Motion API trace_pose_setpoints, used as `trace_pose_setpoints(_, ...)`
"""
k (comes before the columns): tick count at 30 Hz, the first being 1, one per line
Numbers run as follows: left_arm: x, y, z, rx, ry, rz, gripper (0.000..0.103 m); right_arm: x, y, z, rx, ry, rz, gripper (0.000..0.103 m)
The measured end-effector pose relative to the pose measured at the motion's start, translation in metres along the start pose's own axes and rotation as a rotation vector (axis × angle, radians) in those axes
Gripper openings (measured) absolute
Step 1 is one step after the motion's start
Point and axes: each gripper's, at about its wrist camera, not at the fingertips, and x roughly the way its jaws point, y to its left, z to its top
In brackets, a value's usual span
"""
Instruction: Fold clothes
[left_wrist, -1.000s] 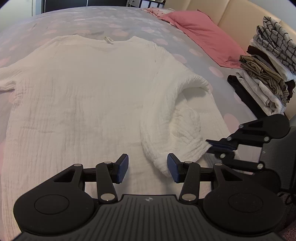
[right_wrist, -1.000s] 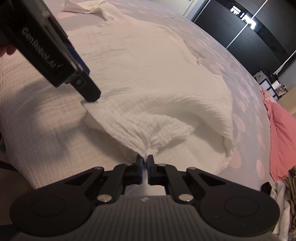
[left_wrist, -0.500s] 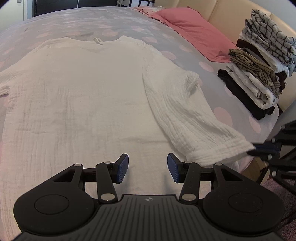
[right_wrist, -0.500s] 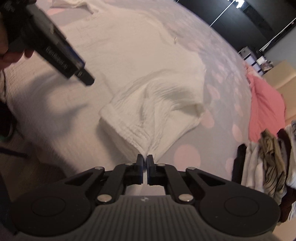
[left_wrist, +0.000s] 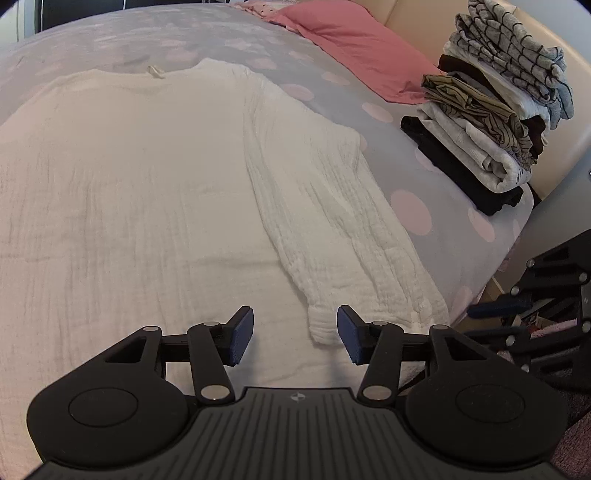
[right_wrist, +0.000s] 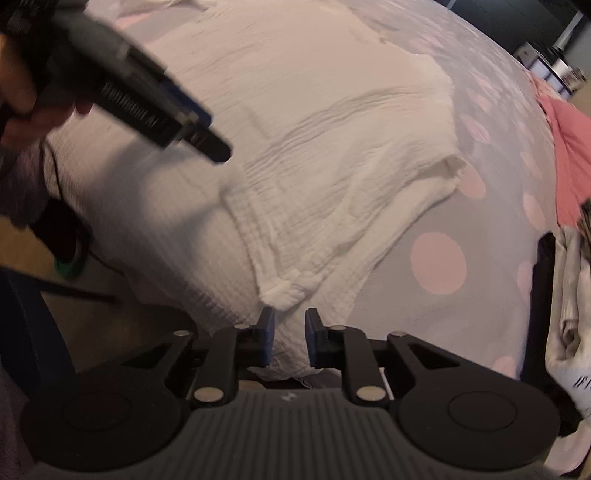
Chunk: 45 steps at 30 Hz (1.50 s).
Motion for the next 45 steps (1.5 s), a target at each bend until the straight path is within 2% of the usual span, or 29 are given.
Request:
trace_pose_setpoints(2,0.005,0.001,0.001,-0.010,0.006,-0.011,0.048,0.001,-0.011,0.000,0.071,-0.023,-0.010,0.020)
trace_pose_setpoints(6,0.013,0.003,0.003,-0.020,0.007,-0.025,0.048,0.014,-0.028,0.001,0.246,-0.068,0.050,0.020)
trace_pose_setpoints(9,0.019,0.003,0.005,-0.019,0.003,-0.033,0.048,0.027,-0.032,0.006,0.340,-0.085,0.077,0.025)
trace_pose_setpoints(12,0.026,0.001,0.006,-0.006,0.009,-0.042,0.047,0.037,-0.036,0.006,0.396,-0.101,0.048,0.027)
trace_pose_setpoints(14,0.032,0.000,0.007,0.006,0.023,-0.046,0.037,0.045,-0.042,0.006,0.441,-0.108,0.057,0.027)
trace_pose_setpoints(15,0.035,0.000,0.007,0.014,0.031,-0.048,0.029,0.048,-0.045,0.005,0.463,-0.107,0.068,0.026)
trace_pose_setpoints(16,0.036,0.000,0.008,0.021,0.033,-0.052,0.021,0.050,-0.048,0.004,0.487,-0.108,0.080,0.014)
trace_pose_setpoints(17,0.037,-0.001,0.008,0.027,0.033,-0.055,0.017,0.049,-0.050,0.003,0.504,-0.112,0.084,0.008)
trace_pose_setpoints(18,0.036,-0.001,0.009,0.031,0.028,-0.061,0.009,0.048,-0.052,0.002,0.522,-0.117,0.087,0.008)
trace_pose_setpoints(22,0.026,-0.005,0.015,0.017,0.006,-0.120,0.003,0.024,-0.067,-0.004,0.592,-0.148,0.068,0.007)
trace_pose_setpoints(25,0.018,-0.012,0.018,0.016,0.002,-0.188,0.003,0.002,-0.080,-0.016,0.655,-0.162,0.060,0.007)
trace_pose_setpoints(27,0.017,-0.020,0.017,0.038,0.022,-0.204,0.003,-0.005,-0.085,-0.024,0.666,-0.148,0.068,0.007)
trace_pose_setpoints(29,0.023,-0.025,0.014,0.056,0.062,-0.165,0.003,-0.008,-0.087,-0.029,0.663,-0.124,0.080,0.007)
trace_pose_setpoints(33,0.036,-0.020,0.006,0.057,0.125,-0.085,0.002,0.018,-0.076,-0.031,0.636,-0.041,0.104,0.007)
trace_pose_setpoints(37,0.036,-0.017,0.003,0.077,0.136,-0.025,0.000,0.035,-0.068,-0.027,0.601,0.001,0.126,0.007)
trace_pose_setpoints(39,0.037,-0.018,0.000,0.098,0.148,0.033,0.000,0.039,-0.068,-0.025,0.586,0.016,0.105,0.008)
trace_pose_setpoints(44,0.034,-0.007,-0.002,0.058,0.141,0.005,0.000,0.044,-0.069,-0.024,0.577,0.031,0.093,0.012)
trace_pose_setpoints(45,0.032,-0.006,-0.001,0.041,0.131,-0.003,0.000,0.040,-0.070,-0.024,0.580,0.025,0.078,0.016)
